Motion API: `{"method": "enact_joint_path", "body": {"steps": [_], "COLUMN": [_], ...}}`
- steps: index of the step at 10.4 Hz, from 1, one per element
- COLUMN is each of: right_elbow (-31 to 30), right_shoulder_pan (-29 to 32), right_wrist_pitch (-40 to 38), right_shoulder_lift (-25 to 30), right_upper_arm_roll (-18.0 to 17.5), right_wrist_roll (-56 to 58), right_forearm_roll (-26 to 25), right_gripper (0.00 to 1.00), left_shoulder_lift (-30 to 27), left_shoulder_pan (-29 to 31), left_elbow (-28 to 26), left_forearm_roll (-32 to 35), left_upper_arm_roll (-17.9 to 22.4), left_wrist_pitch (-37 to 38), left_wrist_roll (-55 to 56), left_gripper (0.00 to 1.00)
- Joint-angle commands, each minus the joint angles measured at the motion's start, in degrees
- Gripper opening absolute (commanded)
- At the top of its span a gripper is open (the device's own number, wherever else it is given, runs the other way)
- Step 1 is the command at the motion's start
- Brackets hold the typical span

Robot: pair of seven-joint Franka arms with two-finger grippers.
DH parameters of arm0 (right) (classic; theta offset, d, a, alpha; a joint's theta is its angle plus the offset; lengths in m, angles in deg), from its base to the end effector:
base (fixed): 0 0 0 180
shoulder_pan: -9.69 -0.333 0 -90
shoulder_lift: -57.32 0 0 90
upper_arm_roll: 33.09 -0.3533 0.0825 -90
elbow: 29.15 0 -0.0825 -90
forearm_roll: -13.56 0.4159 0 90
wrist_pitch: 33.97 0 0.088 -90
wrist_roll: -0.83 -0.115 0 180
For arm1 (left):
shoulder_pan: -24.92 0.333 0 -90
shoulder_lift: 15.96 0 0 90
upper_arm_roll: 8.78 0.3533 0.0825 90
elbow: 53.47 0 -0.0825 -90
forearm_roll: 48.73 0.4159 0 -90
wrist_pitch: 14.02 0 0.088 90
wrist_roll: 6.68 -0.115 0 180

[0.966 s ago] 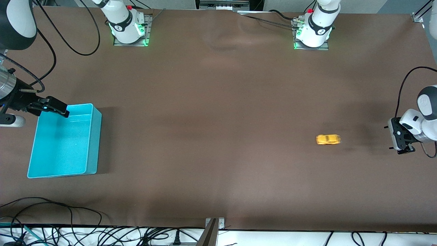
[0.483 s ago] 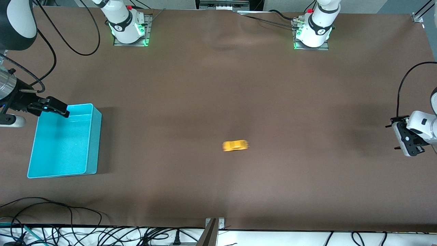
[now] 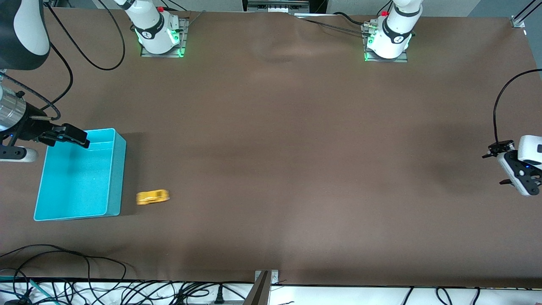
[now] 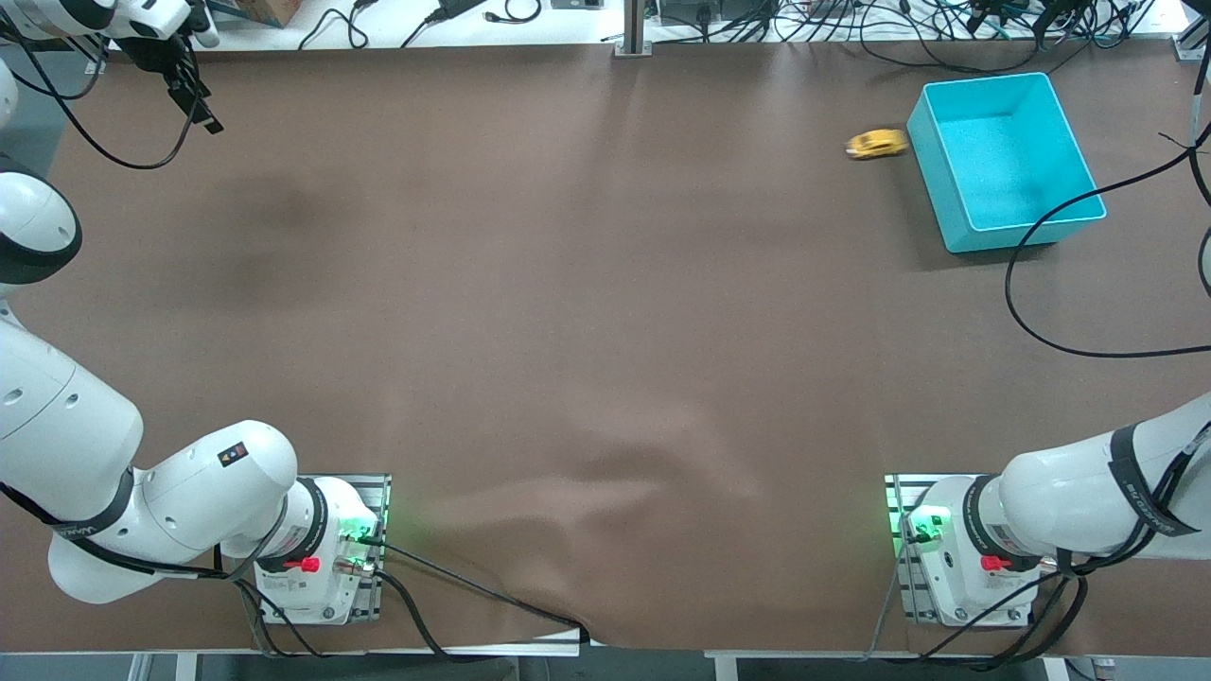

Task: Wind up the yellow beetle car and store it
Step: 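Lower the right gripper to the car while the left gripper withdraws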

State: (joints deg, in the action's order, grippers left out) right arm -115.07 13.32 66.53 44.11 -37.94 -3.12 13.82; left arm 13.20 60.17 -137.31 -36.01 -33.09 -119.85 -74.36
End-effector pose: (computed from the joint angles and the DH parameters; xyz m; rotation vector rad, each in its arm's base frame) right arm 0.6753 0.0089 0.5612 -3.1155 0.0793 -0.0368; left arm 0.7008 0.2083 0.4142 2.7018 -1.5108 -0.1015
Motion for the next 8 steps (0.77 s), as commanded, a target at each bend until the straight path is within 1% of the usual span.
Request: {"method": "enact_joint_path", "body": {"steps": [1,3,4,5,6,7,8], "right_elbow": [1.4,1.2,1.2,1.1,0.9,0.7,-0.3], "right_shoulder_pan": [-0.1,-1.2,-2.0,-2.7,-2.9,-3.1,-3.1], "right_wrist_pitch": [-0.6,-0.6,-0.5,0.3,2.1,3.7,5.6], "right_shoulder_lift": [-0.8,-1.3,-1.8,-3.0,-3.7,-4.2,-4.6], "right_upper_arm_roll": [-0.2,-0.2,-0.2,-0.2,-0.2,-0.2,-0.2], "right_wrist_roll": [0.6,1.1,3.1,7.0,10.9,16.2,20.0], "right_forearm_roll": [0.6,0.4,0.0,-0.2,-0.3,-0.3,-0.3], "right_gripper": [1.0,1.0,1.0,1.0,1.0,1.0,1.0], "left_shoulder_lift": [-3.2,-3.1,-3.2,-3.8,-5.4,-7.6,-8.3], "left_shoulder_pan": [0.3,0.0,0.1,0.2,0.2,-0.2,-0.4], "left_elbow": [1.3,5.6,5.9,6.0,6.0,5.9,6.0], "left_forearm_roll": [-1.8,-1.9,-2.4,-5.0,-7.6,-8.1,-8.1], "left_upper_arm_roll": [0.1,0.0,-0.1,-0.3,-0.1,-0.1,-1.1], "left_wrist_pitch": [2.5,6.2,6.4,8.0,9.2,10.5,12.8], "left_wrist_roll": [3.8,5.0,7.2,9.4,13.1,18.3,23.2], "left_gripper": [1.0,1.0,1.0,1.0,1.0,1.0,1.0]}}
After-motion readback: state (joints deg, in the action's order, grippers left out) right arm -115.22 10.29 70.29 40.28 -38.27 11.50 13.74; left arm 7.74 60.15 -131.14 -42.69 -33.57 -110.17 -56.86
